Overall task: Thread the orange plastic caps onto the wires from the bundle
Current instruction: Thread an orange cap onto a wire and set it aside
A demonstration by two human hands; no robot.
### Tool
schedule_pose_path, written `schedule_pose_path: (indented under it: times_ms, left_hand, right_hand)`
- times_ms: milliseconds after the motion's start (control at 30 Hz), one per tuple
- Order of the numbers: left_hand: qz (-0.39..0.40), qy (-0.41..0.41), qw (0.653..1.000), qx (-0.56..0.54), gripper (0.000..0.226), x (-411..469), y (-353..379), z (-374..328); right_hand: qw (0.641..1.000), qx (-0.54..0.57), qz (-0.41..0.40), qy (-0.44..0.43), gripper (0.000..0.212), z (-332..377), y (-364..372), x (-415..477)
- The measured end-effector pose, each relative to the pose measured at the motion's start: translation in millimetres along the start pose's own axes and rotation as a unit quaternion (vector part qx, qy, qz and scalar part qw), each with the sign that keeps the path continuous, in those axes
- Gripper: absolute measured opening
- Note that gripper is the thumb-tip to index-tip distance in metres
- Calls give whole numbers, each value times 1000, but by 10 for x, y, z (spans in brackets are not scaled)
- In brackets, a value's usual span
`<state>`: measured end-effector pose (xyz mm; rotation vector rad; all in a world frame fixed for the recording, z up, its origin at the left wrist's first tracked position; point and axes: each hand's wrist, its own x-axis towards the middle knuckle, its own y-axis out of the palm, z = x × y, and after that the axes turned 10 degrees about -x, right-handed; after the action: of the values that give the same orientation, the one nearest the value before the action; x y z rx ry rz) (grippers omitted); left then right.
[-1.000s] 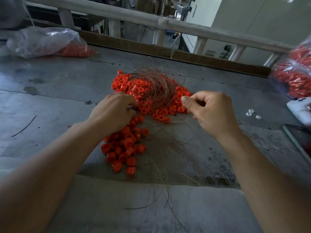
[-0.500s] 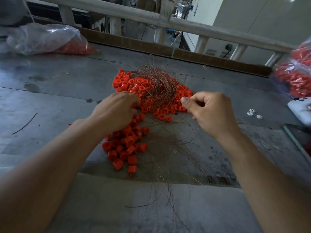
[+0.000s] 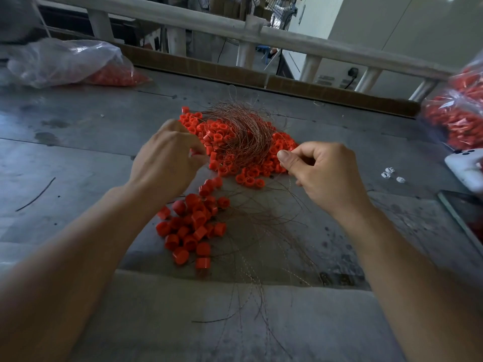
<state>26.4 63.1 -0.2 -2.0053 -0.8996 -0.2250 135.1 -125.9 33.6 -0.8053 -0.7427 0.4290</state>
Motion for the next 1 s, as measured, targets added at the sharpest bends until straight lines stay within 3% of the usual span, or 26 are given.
schedule_pose_path:
  times_ms: [300,567,700,767,867,1000]
  left_hand:
    - [18,11,1000,-3,12,-27,-59,-74]
    - [-184,10,981,-67,23,-101,-375,-221]
    - [-234,28,964,-122,26,-153,-413,-285]
    - [-219,65,961,-158,24,-194,-398,-344]
    - [-162,140,966,-148,25,-279,-312,-462]
    - [-106,232,956,-143,25,-353,-217,-558]
  right_hand:
    - [1000,2,9,1,26,12,1,-16]
    - [1000,-5,19,-4,25,3,23,-24]
    - [1000,13,-3,-17,22,15,41,-31]
    - [996,56,-45,-44,14,54,46,-43]
    - [984,87,-98,-118,26,117,67,-78]
    - [974,86,-62,-200,34,185,122,-129]
